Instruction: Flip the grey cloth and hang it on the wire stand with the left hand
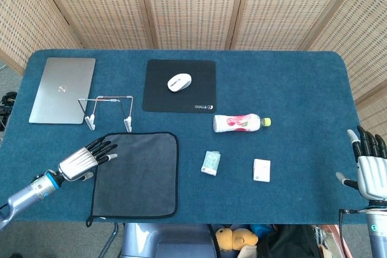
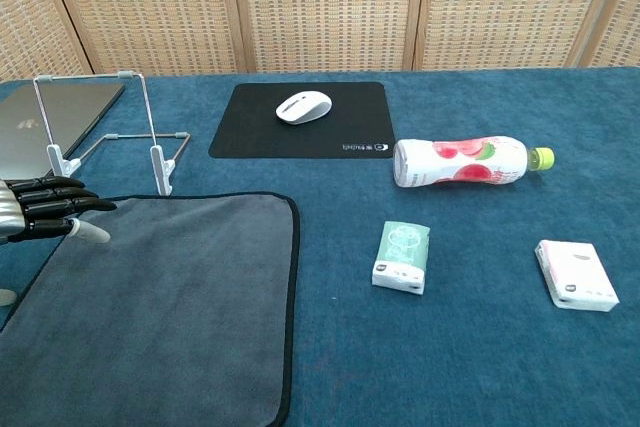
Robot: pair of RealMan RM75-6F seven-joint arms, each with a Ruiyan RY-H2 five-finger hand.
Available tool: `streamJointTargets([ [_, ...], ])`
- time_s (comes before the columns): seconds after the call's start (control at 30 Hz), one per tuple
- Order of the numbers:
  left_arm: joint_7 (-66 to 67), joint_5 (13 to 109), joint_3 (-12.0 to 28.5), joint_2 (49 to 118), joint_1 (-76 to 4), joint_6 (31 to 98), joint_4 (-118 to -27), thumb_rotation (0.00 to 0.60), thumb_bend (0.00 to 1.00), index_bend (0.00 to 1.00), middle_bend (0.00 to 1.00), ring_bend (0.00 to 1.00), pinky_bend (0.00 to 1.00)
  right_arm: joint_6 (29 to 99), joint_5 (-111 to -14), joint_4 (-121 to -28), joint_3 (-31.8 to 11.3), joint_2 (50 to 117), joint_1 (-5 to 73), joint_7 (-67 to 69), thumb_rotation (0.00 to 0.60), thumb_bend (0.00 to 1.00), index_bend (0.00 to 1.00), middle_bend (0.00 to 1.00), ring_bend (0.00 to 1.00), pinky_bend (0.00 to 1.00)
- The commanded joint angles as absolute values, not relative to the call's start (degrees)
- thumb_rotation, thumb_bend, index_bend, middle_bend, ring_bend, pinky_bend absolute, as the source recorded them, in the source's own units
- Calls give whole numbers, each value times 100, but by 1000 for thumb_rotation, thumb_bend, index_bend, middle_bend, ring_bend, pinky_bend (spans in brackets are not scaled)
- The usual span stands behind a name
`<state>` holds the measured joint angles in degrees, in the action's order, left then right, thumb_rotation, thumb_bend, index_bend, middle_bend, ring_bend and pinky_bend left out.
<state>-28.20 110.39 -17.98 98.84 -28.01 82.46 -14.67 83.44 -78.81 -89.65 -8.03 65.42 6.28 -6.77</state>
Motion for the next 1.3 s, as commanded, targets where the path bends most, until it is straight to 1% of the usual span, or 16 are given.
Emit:
streamJointTargets([
  [0.03, -2748, 11036, -1826, 9871, -2816, 8238, -1547, 600, 285, 172, 0, 0, 0, 8341, -7885, -8963, -798, 6540, 628, -671, 600, 0, 0, 0, 0, 0],
  [0.13, -2696, 11029, -1836, 9867, -2820, 8240, -1584, 600, 318, 186, 0, 0, 0, 8340, -7890, -8963, -796, 6539, 630, -669, 600, 0, 0, 0, 0, 0],
  [0.23, -2696, 11011, -1840, 9854, -2824, 8234, -1630, 600, 323, 212, 0, 0, 0, 8341, -7896, -8968, -789, 6535, 628, -662, 600, 0, 0, 0, 0, 0],
  [0.5, -2681, 10998, -1864, 9840, -2833, 8313, -1667, 600, 326, 239, 0, 0, 0, 8349, -7901, -8984, -780, 6520, 620, -655, 600, 0, 0, 0, 0, 0],
  [0.9, -2712, 10999, -1905, 9834, -2812, 8457, -1668, 600, 383, 345, 0, 0, 0, 8321, -7893, -8991, -769, 6510, 625, -641, 600, 0, 0, 0, 0, 0],
  [1.07, -2760, 11015, -1940, 9838, -2806, 8479, -1658, 600, 444, 410, 0, 0, 0, 8315, -7896, -8998, -764, 6504, 627, -638, 600, 0, 0, 0, 0, 0],
  [1.3, -2755, 11007, -1944, 9856, -2819, 8495, -1657, 600, 456, 429, 0, 0, 0, 8288, -7886, -9015, -755, 6496, 633, -644, 600, 0, 0, 0, 0, 0],
])
